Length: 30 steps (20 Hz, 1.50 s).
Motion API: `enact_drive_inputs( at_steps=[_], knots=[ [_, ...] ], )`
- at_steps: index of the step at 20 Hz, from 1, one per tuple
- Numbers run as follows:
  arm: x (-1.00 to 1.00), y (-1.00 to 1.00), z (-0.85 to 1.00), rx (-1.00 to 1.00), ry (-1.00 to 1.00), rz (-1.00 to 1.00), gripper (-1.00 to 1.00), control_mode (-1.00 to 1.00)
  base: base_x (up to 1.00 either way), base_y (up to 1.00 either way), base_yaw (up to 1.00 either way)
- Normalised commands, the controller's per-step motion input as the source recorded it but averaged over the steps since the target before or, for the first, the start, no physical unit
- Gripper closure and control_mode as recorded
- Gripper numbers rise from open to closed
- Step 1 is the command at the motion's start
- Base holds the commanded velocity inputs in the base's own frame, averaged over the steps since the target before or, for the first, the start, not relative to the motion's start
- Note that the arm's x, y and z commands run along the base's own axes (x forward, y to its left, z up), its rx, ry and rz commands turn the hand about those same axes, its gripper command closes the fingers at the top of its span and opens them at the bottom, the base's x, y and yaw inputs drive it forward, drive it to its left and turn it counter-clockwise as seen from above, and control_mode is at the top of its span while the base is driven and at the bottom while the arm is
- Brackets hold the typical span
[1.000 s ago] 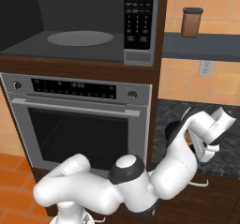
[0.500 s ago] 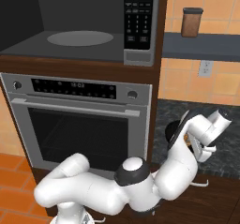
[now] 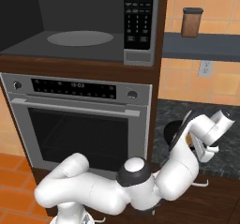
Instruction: Open the microwave, place the bowl with waffle inside the microwave, then close the microwave door and turn it on.
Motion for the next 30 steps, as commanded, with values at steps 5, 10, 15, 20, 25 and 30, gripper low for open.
enact_drive_inputs(
  at_steps=[5,10,15,20,25,30],
  knots=[
    [-0.69,-0.23,0.0,0.0,-0.01,0.0,1.0,-1.0,0.0,0.0,0.0],
    [-1.0,-0.56,0.11,0.07,-0.17,0.0,1.0,-1.0,0.0,0.0,0.0],
    [-1.0,0.05,0.83,0.01,-0.36,0.0,1.0,-1.0,0.0,0.0,0.0],
    [-1.0,0.78,0.96,0.0,-0.35,0.0,1.0,-1.0,0.0,0.0,0.0],
    [-0.89,1.0,0.77,-0.08,-0.24,0.03,1.0,-1.0,0.0,0.0,0.0],
    [-0.7,1.0,0.94,-0.13,-0.14,0.04,1.0,-1.0,0.0,0.0,0.0]
  ],
)
